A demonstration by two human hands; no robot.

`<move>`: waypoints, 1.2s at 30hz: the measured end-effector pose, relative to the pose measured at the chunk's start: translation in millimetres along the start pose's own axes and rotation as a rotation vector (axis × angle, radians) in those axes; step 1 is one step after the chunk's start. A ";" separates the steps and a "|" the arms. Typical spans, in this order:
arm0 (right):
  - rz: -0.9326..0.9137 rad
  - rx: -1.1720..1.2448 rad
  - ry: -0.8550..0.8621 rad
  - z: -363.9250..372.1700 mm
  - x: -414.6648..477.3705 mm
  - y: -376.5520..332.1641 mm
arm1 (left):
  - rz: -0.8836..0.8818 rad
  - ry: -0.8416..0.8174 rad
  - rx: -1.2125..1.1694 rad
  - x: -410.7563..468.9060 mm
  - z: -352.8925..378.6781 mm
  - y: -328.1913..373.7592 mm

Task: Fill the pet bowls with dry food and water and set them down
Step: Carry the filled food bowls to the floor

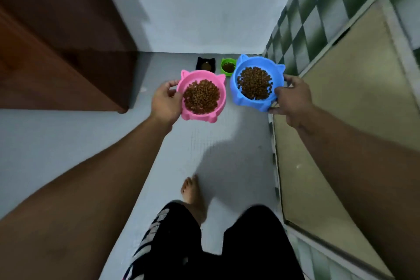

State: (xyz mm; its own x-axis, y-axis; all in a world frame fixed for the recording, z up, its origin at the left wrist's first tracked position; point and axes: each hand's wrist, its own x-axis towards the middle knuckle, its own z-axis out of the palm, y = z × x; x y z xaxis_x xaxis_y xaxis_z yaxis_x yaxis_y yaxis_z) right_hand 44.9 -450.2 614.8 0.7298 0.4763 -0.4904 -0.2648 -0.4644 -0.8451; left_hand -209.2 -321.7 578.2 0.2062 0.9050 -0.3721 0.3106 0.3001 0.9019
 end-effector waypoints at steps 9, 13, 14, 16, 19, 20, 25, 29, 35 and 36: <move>0.117 -0.038 -0.014 109.0 217.4 92.2 | -0.102 0.117 0.122 215.3 61.4 -94.3; 0.123 -0.055 -0.046 144.5 305.8 140.3 | -0.131 0.118 0.111 298.1 97.7 -151.6; 0.127 -0.058 -0.048 152.5 328.3 152.1 | -0.133 0.117 0.108 317.6 107.1 -167.5; 0.134 -0.051 -0.051 167.4 372.5 176.6 | -0.144 0.125 0.111 356.2 124.3 -201.2; 0.139 -0.048 -0.049 185.6 436.7 215.2 | -0.161 0.137 0.128 411.1 148.0 -251.2; 0.144 -0.047 -0.039 191.4 456.4 227.0 | -0.165 0.139 0.123 428.0 155.4 -267.1; 0.131 -0.090 -0.033 218.5 533.0 282.0 | -0.201 0.176 0.067 492.9 182.3 -339.2; 0.118 -0.108 -0.043 234.3 574.6 313.5 | -0.195 0.179 0.104 529.5 199.0 -375.1; 0.097 -0.131 -0.015 249.0 600.0 359.1 | -0.158 0.159 0.158 560.0 222.0 -396.7; 0.095 -0.141 -0.014 249.6 601.9 362.9 | -0.160 0.161 0.156 561.5 225.6 -397.9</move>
State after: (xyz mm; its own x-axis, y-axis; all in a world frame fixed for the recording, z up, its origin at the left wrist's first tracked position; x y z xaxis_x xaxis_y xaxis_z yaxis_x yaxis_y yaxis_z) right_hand 230.7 -145.7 -40.2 0.6967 0.4351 -0.5704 -0.2404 -0.6074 -0.7571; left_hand -7.7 -1.0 -39.1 -0.0037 0.8899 -0.4561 0.4692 0.4043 0.7851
